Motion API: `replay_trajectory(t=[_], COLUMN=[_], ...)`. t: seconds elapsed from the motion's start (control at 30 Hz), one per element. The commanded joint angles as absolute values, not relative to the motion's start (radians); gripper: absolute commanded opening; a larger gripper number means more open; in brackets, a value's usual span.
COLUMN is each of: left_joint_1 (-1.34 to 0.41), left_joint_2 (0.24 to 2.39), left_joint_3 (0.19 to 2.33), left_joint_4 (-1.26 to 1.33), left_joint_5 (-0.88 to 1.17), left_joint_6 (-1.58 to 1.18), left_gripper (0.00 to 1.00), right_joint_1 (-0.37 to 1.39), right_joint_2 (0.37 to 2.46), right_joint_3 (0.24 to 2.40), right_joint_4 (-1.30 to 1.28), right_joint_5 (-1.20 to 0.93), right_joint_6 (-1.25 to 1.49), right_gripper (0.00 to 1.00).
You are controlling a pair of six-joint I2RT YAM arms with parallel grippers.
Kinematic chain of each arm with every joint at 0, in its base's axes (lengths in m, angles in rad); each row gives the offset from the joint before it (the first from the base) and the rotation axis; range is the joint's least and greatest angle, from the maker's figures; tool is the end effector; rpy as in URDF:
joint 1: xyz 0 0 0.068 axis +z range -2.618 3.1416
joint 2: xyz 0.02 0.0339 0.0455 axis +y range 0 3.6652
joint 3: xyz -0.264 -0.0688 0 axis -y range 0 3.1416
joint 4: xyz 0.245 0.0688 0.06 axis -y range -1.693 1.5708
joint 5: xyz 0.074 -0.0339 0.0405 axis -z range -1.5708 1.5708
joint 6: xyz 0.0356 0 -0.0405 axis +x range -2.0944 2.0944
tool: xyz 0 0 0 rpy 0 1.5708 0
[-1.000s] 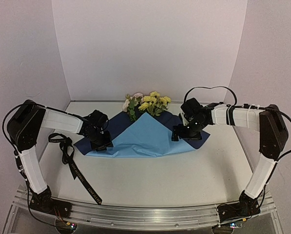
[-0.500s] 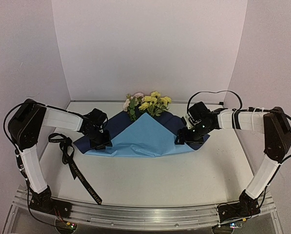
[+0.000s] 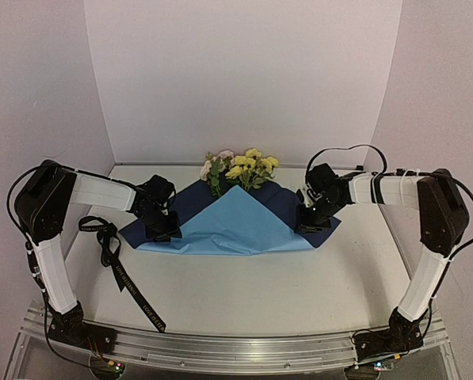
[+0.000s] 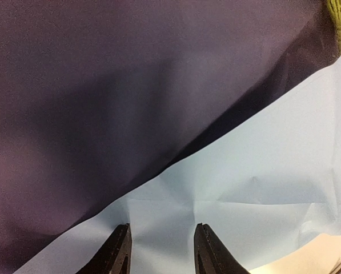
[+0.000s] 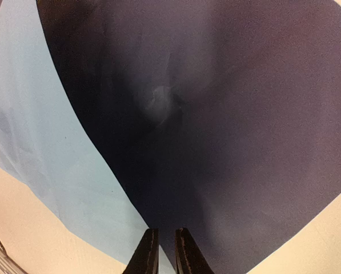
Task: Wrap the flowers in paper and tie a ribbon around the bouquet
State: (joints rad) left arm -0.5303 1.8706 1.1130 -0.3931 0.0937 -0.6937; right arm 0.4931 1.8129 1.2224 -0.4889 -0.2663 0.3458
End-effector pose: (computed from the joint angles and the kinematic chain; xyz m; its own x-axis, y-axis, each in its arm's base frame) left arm 0.3104 -0.1859 0.1410 -0.9486 -0.1817 -0.2590 -0.0911 0.9408 -0.3265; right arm 0.3227 0.1840 0.1877 -0.9225 -0.1245 -0.3653 -0.2693 0.8857 0.3782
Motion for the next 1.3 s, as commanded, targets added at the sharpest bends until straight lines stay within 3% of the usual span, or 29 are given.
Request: replay_trajectory(t=[0.0, 0.17, 0.43, 0.73, 0.93, 1.27], left_joint_1=[-0.514, -0.511, -0.511, -0.511, -0.511, -0.508], left_joint_2=[1.901, 1.903, 1.901, 1.905, 1.905, 1.903], left_joint_3=[1.137, 1.137, 1.136, 1.146, 1.151, 1.148], left_joint_4=[-0.445, -0.446, -0.446, -0.448, -0.455, -0.456], left_joint_5=[0.048, 0.048, 0.052, 0.059, 0.058, 0.057], left_joint_6=[-0.657, -0.643, -0.637, -0.631, -0.625, -0.623], left_gripper=[0.39, 0.39, 0.39, 0.39, 0.39, 0.39], right_joint_1=[0.488, 0.488, 0.452, 0.407, 0.408, 0.408], right_joint_2=[1.848, 1.895, 1.761, 1.573, 1.671, 1.751], right_joint_3=[1.318, 1.391, 1.301, 1.064, 1.078, 1.095], right_joint_4=[-0.579, -0.673, -0.642, -0.335, -0.312, -0.304], right_joint_5=[-0.176, -0.116, -0.107, -0.429, -0.519, -0.621], right_joint_6=[0.328, 0.308, 0.323, 0.256, 0.214, 0.192], right_gripper=[0.08, 0.0, 0.49, 0.73, 0.65, 0.59])
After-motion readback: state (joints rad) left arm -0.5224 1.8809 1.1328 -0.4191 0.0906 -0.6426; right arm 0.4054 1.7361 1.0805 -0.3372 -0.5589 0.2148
